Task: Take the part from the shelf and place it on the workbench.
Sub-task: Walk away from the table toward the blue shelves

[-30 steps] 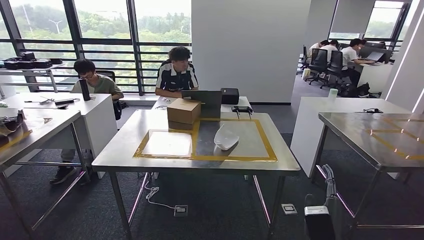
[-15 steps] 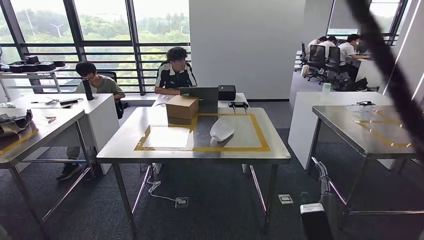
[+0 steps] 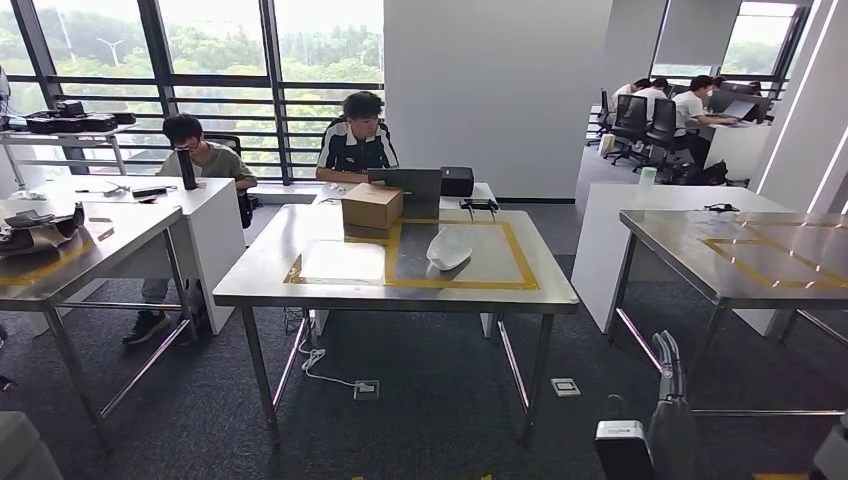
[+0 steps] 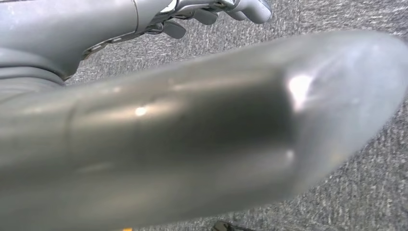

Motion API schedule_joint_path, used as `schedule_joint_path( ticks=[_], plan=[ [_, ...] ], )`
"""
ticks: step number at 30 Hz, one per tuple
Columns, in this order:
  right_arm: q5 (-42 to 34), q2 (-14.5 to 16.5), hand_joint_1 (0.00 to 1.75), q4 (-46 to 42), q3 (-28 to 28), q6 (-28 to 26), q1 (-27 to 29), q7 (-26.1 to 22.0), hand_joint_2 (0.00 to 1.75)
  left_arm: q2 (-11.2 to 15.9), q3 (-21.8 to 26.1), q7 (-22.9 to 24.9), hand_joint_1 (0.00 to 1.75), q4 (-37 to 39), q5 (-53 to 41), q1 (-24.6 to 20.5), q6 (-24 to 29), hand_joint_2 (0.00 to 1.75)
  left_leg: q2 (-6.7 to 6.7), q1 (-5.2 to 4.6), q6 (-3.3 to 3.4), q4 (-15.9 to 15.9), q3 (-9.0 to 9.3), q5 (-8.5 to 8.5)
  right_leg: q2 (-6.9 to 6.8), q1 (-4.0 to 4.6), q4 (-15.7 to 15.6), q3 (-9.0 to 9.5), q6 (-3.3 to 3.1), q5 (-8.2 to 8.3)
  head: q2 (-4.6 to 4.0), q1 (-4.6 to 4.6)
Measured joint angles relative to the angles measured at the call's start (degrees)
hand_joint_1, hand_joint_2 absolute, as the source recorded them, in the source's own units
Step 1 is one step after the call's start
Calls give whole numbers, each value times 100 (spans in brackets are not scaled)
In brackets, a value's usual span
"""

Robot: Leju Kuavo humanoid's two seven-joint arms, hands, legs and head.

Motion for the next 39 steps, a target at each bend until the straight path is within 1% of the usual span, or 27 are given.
schedule_joint_path(
  ticks=[1, 2, 3, 4, 5, 6, 7, 8, 9, 10, 11, 13, 14, 15, 17, 22, 26, 33, 39],
  plan=[
    [22, 4, 0, -7, 5, -22, -5, 3, 0, -7, 0, -9, 0, 0, -4, -6, -8, 0, 1, 3, -30, -11, -22, 47, 2, 28, -308, 189, -34, -60, 0, 0],
    [38, 8, 0, -14, 13, -39, -8, 4, 0, -11, 0, -18, 0, 0, -8, -10, -14, 0, 4, 10, -66, -32, -33, 95, 2, 52, -483, 268, -63, -124, 0, -1],
    [53, 11, 0, -17, 22, -52, -5, 4, 0, -14, 0, -27, 0, 1, -9, -11, -12, 0, 7, 16, -108, -61, -35, 142, 2, 69, -556, 281, -91, -114, 0, -1],
    [63, 14, 0, -17, 32, -57, 0, 8, 0, -13, 1, -33, 0, 1, -9, -11, 2, 0, 8, 23, -145, -80, -43, 172, -1, 60, -579, 263, -119, -65, 0, -2],
    [76, 18, 0, -17, 46, -59, 0, 14, 0, -10, 3, -39, 0, 1, -8, -8, 23, 0, 3, 26, -181, -77, -63, 141, -5, 54, -601, 244, -138, -23, 0, -2],
    [89, 23, 0, -17, 59, -61, 4, 19, 0, -6, 8, -39, 0, -1, -8, -9, 51, 0, -1, 19, -184, -81, -65, 4, -2, 41, -617, 222, -120, -4, 0, -8],
    [98, 27, 0, -17, 71, -63, 9, 24, 0, 0, 15, -34, 0, -2, -8, -10, 72, 0, -6, 11, -143, -73, -73, -167, 0, 34, -626, 200, -107, 19, 0, -12],
    [109, 31, 0, -17, 80, -65, 14, 27, 0, 4, 24, -25, 0, -2, -10, -9, 84, 0, -10, 3, -98, -77, -70, -322, 7, 45, -621, 172, -86, 24, 0, -16],
    [116, 38, 0, -17, 85, -68, 22, 29, 0, 9, 32, -15, 0, -3, -14, -8, 89, 0, -9, -3, -54, -102, -56, -396, 12, 49, -616, 154, -76, 38, 0, -19],
    [128, 46, 0, -17, 89, -74, 27, 33, 0, 14, 38, -6, 0, -3, -18, -5, 90, 0, -12, -3, -33, -125, -60, -316, 11, 57, -616, 138, -106, 81, 0, -16],
    [146, 55, 0, -17, 91, -89, 29, 37, 0, 18, 42, 4, 0, -3, -22, -3, 91, 0, -13, 1, -52, -178, -57, -110, 11, 63, -608, 121, -121, 105, 0, -16],
    [198, 70, 0, -17, 93, -135, 34, 55, 0, 24, 48, 25, 0, -3, -29, -5, 92, 0, -15, 15, -137, -278, -64, 285, 12, 74, -583, 76, -153, 141, 0, -15],
    [225, 76, 0, -17, 93, -158, 40, 69, 0, 25, 50, 41, 0, -3, -35, -6, 93, 0, -15, 21, -166, -310, -75, 421, 13, 77, -570, 54, -158, 147, 0, -15],
    [256, 81, 0, -17, 93, -183, 50, 81, 0, 26, 53, 57, 0, -2, -46, -6, 94, 0, -15, 25, -192, -317, -88, 450, 13, 78, -561, 34, -163, 153, 0, -15],
    [322, 95, 0, -17, 93, -237, 71, 97, 0, 28, 56, 100, 0, -1, -79, -4, 98, 0, -14, 26, -193, -321, -108, 480, 11, 78, -552, 10, -169, 160, 0, -15],
    [444, 113, 0, -17, 93, -336, 90, 90, 0, 28, 57, 172, 0, 2, -113, -5, 100, 0, -15, 26, -203, -321, -123, 485, 10, 78, -548, -6, -171, 163, 0, -14],
    [470, 121, 0, -16, 94, -311, 99, 83, 0, 28, 57, 143, 0, 2, -121, -6, 99, 175, -15, 25, -201, -320, -128, 483, 10, 77, -549, -10, -171, 163, 0, -14],
    [403, 122, 0, 3, 99, -39, 133, 49, 0, 30, 57, -31, 0, 2, -128, -6, 80, 175, -15, 24, -198, -320, -131, 485, 10, 76, -549, -13, -163, 169, 0, -13],
    [501, 123, 0, 2, 99, -45, 196, 70, 0, 28, 57, -91, 0, 2, -143, -5, 85, 175, -16, 23, -193, -319, -134, 488, 10, 74, -549, -14, -157, 173, 0, -13]
  ],
)
